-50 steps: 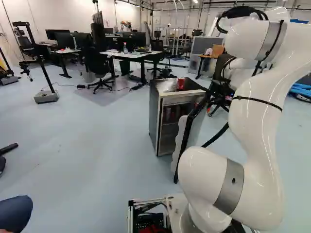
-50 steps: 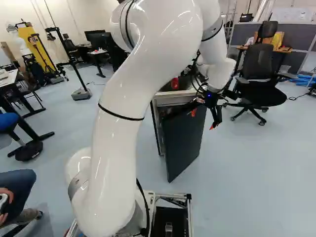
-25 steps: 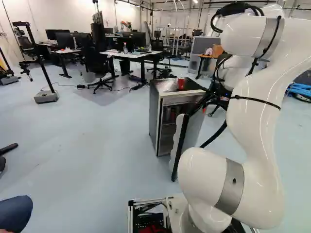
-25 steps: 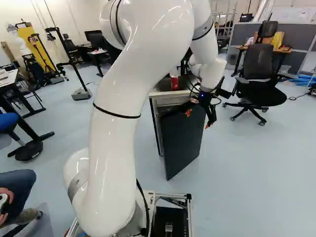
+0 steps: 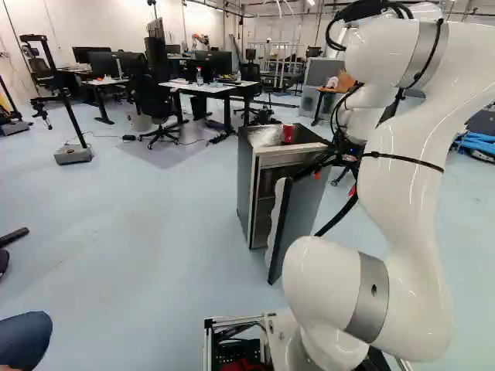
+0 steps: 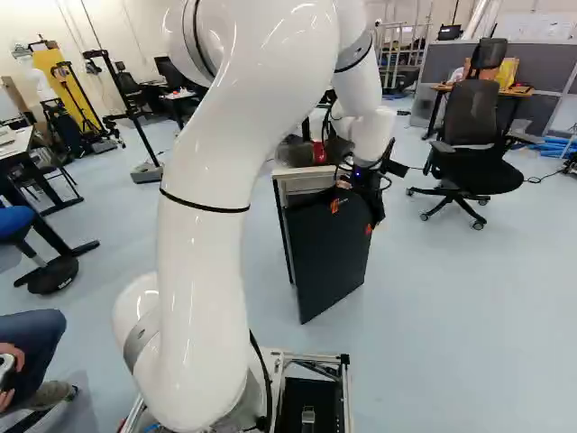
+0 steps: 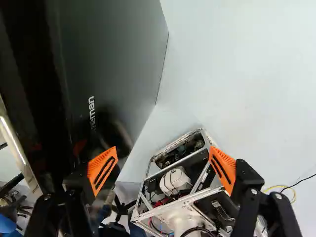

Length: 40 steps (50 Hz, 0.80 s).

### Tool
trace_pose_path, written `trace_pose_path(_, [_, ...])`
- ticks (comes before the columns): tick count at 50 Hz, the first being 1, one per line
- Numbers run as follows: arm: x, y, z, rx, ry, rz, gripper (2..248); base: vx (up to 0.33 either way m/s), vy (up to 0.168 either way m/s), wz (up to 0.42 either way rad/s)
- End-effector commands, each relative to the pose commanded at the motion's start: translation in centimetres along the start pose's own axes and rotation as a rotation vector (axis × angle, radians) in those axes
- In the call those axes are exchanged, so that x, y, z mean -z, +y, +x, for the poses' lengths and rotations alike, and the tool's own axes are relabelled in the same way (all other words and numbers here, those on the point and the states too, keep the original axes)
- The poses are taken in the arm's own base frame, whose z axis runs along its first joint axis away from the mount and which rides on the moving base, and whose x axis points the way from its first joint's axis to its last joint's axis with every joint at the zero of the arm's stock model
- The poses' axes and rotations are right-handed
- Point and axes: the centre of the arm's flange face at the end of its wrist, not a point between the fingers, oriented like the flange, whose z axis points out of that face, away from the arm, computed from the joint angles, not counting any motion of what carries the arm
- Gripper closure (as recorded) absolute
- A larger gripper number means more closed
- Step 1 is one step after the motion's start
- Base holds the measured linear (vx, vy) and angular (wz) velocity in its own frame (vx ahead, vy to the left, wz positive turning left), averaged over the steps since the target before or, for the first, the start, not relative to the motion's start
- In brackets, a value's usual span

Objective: Grab a drink from the fridge

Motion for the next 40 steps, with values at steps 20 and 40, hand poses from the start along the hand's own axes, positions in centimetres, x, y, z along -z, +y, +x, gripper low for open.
trace_pose_path(20, [-0.5,-2.6,-1.3,0.056,0.013,-0.014,3,0.0,0.0,0.0])
trace_pose_path(40, [-0.9,-5.1,-2.5,0.113,0.049,-0.025,3,0.0,0.0,0.0])
